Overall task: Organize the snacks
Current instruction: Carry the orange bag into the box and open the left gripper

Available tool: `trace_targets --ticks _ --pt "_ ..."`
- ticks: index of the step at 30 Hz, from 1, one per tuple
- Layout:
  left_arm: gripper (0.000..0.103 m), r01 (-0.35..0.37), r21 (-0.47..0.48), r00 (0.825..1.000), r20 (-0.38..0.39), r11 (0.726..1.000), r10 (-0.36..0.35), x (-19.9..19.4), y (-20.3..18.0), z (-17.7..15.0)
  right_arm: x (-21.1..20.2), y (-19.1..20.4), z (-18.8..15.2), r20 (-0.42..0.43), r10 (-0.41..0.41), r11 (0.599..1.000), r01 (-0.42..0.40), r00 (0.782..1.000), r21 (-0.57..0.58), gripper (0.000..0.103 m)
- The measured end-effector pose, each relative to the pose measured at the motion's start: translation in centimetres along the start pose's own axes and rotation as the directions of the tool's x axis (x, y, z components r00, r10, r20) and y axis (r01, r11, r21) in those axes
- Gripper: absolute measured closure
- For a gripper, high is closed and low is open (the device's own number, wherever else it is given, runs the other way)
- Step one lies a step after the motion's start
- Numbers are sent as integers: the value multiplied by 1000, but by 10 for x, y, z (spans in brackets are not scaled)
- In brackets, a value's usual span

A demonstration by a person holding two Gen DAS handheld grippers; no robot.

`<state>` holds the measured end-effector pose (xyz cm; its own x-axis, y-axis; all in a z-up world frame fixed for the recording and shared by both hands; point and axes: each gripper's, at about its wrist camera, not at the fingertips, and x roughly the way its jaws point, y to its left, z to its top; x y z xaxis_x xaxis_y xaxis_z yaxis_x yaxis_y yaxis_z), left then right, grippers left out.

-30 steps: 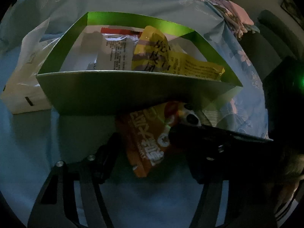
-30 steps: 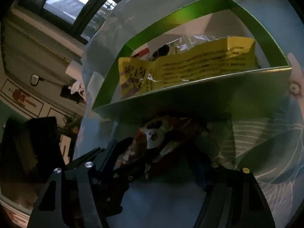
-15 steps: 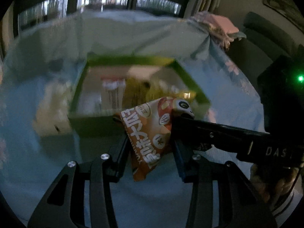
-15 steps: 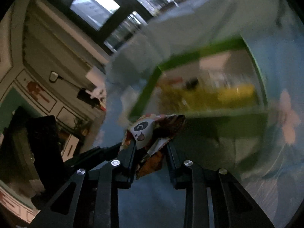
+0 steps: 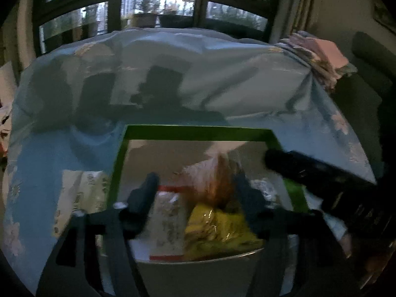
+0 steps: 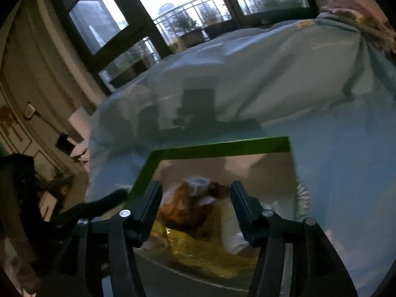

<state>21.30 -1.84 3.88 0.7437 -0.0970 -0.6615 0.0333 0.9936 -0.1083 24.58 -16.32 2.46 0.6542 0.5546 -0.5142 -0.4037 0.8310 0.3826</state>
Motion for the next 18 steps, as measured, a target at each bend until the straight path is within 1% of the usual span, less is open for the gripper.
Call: trace_targets --ticks 1,2,4,6,7,9,10,14,18 --pt "20 -19 5 1000 10 1000 19 -5 2 -2 -3 1 0 2 -18 1000 18 1000 -7 42" --pt "18 -35 11 999 12 999 35 -11 4 -5 -8 2 -1 5 -50 999 50 999 -18 40" --pt "18 -58 11 998 -4 998 58 -19 11 -11 -18 -2 -6 4 -101 994 101 995 -34 32" --pt "17 -76 10 997 -4 997 76 -30 16 -15 -25 -1 -12 -16 -147 988 146 989 -54 30" --pt "15 -90 16 996 1 996 90 -38 18 -17 -28 1 -16 -31 -165 984 162 986 -71 29" --pt "7 -115 33 993 -6 993 115 -51 19 -21 -33 4 -20 -54 -188 979 182 981 -91 29" --pt "0 -126 38 992 -1 991 127 -58 20 -23 -36 5 -22 -60 -191 978 185 980 -96 28" --pt "0 -135 46 991 1 990 135 -76 18 -29 -46 13 -31 -93 -205 974 194 974 -117 26" --pt "0 -147 40 989 -7 988 147 -91 16 -37 -55 32 -39 -104 -213 965 193 971 -178 26"
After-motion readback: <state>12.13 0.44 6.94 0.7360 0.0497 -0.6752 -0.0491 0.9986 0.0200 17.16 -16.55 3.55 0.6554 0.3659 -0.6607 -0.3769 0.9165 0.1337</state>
